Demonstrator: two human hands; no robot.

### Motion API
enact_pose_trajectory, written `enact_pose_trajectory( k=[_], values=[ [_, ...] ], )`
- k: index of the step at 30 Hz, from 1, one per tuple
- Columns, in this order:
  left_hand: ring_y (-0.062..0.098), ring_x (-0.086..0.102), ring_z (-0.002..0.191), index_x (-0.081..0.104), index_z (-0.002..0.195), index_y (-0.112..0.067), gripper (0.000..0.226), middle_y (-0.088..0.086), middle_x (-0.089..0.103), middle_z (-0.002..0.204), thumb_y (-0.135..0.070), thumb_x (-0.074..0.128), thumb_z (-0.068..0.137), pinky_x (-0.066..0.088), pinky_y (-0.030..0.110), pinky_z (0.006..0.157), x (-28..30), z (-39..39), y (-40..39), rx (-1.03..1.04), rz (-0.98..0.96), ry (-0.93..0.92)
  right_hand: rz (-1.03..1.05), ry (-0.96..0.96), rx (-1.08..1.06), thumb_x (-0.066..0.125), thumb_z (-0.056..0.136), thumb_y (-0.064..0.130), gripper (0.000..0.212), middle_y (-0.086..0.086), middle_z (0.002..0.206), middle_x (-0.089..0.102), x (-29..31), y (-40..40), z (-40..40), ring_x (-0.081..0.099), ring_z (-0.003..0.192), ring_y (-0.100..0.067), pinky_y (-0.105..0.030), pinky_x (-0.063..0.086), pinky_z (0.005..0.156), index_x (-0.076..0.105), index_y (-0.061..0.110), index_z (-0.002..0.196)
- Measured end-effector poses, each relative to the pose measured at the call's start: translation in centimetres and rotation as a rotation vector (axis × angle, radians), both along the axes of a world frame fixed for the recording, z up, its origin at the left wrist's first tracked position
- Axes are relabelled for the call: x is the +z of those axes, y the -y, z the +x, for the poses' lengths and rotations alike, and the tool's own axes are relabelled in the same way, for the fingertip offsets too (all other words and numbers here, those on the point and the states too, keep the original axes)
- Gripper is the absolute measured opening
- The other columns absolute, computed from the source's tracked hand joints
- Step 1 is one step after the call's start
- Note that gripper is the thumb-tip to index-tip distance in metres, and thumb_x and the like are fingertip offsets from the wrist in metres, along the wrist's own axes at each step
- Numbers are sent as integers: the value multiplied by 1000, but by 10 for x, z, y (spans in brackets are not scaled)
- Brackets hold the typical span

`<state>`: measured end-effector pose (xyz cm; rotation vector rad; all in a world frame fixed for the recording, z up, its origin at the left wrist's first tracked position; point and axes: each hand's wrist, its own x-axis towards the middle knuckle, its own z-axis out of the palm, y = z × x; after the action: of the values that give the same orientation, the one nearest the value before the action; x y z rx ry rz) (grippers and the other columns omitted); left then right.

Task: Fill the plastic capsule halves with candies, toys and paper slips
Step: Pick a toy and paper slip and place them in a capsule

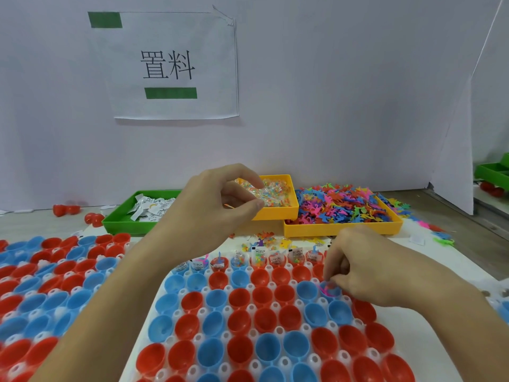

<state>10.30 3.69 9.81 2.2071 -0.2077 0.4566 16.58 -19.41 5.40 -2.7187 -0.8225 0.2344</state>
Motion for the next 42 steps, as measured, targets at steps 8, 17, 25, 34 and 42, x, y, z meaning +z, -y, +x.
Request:
enact_pose_trajectory(
  k=[8,17,25,34,42],
  values=[
    [15,71,77,66,100,-27,13,-4,75,81,-19,70,90,56,46,71,0,0,-1,0,12,3,28,-9,-2,73,87,10,17,14,79,68,-5,-6,0,67,72,-6,-24,60,66,78,25,91],
    [21,72,82,66,98,-29,14,-1,75,83,-19,70,89,56,51,81,0,3,-11,6,-6,30,53,23,36,64,85,4,26,12,80,73,-3,-4,0,68,72,-4,-28,60,68,80,25,86],
    [17,74,81,68,100,-20,12,2,77,84,-11,65,92,59,43,85,13,-6,-58,194,-133,122,213,180,80,69,91,23,22,27,75,68,-2,6,9,60,83,12,-8,47,68,75,40,79],
    [22,70,80,69,87,-27,18,0,73,90,-16,55,93,51,25,58,0,-4,-116,626,-56,24,200,204,143,66,94,25,20,25,75,71,39,-37,35,64,79,9,-11,46,67,75,39,83],
    [13,68,79,66,97,-30,8,-9,70,87,-29,58,96,49,24,58,-14,4,-117,390,209,-163,255,159,85,64,95,22,21,27,75,71,55,-43,66,65,77,9,-20,47,71,74,37,84]
  ],
)
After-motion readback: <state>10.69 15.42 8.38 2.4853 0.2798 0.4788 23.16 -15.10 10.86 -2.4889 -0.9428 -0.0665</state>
